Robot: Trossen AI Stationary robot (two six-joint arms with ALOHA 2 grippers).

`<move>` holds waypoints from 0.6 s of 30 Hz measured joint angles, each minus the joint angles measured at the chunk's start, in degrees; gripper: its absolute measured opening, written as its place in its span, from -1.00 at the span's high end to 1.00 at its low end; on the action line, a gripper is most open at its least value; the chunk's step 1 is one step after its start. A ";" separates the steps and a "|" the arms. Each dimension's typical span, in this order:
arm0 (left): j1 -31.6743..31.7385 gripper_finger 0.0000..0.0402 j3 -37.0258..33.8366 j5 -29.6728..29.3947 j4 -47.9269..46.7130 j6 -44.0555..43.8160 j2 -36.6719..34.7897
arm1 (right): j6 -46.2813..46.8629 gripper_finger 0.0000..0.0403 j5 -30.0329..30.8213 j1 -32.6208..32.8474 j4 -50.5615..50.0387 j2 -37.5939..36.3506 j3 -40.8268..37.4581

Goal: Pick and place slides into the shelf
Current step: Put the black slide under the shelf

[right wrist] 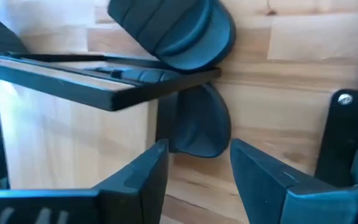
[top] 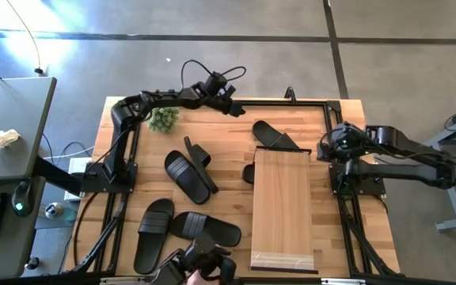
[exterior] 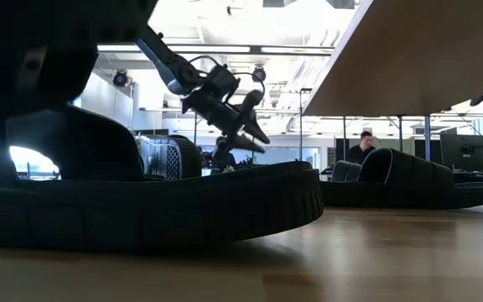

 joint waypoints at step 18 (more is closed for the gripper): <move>-0.39 0.26 0.00 12.19 4.02 -6.32 3.17 | 2.84 0.18 14.62 -10.93 1.22 -2.04 -2.88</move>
